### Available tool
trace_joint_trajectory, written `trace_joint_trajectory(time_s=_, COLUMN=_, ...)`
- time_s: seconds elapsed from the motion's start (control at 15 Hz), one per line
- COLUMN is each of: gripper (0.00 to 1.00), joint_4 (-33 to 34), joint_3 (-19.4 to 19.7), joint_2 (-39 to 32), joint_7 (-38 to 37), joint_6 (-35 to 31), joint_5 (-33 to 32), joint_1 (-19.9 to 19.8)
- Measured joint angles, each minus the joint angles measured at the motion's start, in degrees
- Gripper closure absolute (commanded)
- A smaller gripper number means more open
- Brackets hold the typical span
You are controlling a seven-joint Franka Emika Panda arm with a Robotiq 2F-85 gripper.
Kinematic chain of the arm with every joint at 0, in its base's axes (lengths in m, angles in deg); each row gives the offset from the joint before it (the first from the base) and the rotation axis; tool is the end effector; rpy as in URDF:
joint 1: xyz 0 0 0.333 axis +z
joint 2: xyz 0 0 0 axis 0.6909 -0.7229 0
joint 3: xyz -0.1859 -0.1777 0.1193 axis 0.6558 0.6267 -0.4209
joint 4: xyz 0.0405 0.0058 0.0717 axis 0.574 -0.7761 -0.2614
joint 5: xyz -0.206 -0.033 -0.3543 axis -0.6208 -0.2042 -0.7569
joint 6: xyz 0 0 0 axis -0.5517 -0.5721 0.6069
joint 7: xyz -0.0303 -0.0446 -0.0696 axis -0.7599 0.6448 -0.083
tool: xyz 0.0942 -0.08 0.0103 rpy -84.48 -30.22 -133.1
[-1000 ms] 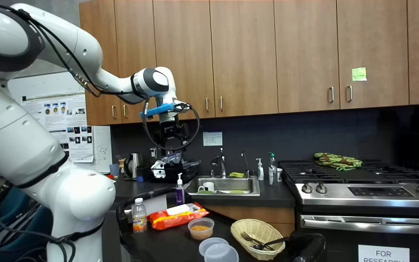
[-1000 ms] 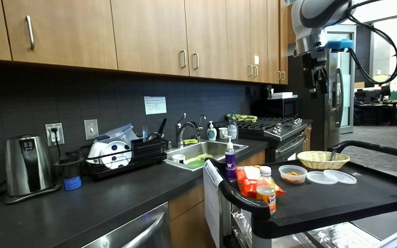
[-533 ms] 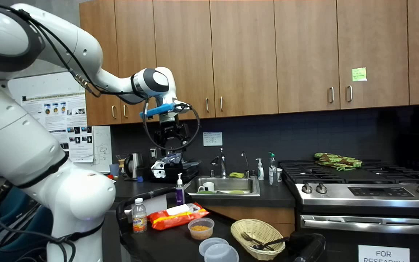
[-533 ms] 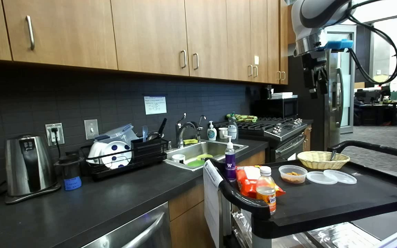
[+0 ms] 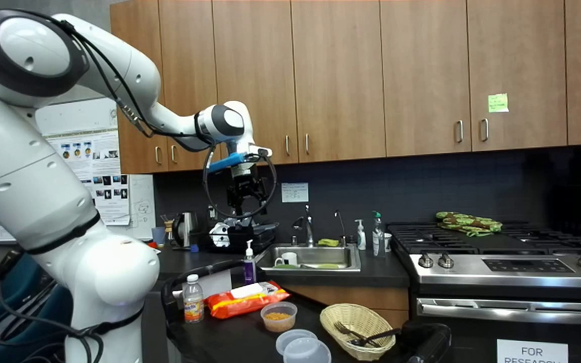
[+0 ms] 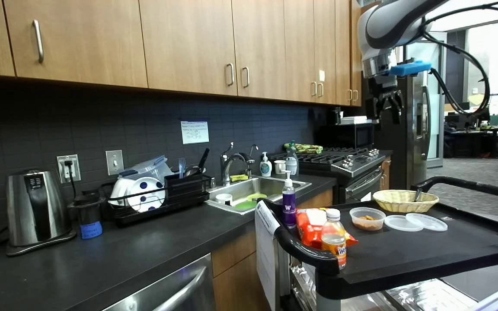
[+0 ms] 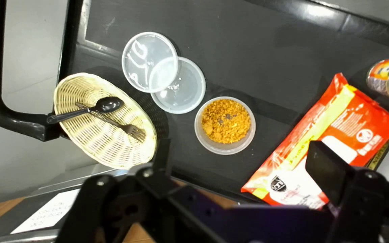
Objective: Remove the black spoon from the basket.
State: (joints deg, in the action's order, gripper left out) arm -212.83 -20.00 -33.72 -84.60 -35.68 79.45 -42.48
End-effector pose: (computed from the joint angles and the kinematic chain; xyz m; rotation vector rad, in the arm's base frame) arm 0.4174 0.0177 0.4752 2.9594 0.1075 -0.0407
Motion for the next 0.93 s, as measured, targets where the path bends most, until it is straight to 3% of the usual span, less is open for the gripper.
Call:
trace_joint_trajectory(time_s=0.4, gripper=0.00, joint_4=7.05, joint_3=1.04, joint_2=-10.14, joint_7=-10.09, joint_6=-1.25, joint_5=-0.05, joint_1=-4.34)
trace_joint_trajectory(time_s=0.67, gripper=0.00, joint_4=11.88, joint_3=3.83, joint_2=-15.06, joint_7=-11.90, joint_6=-1.25, joint_5=-0.05, joint_1=-6.88)
trace_joint_trajectory(time_s=0.93, gripper=0.00, joint_4=12.29, joint_3=4.26, joint_2=-15.97, joint_7=-11.70, joint_6=-1.25, joint_5=-0.05, joint_1=-6.93)
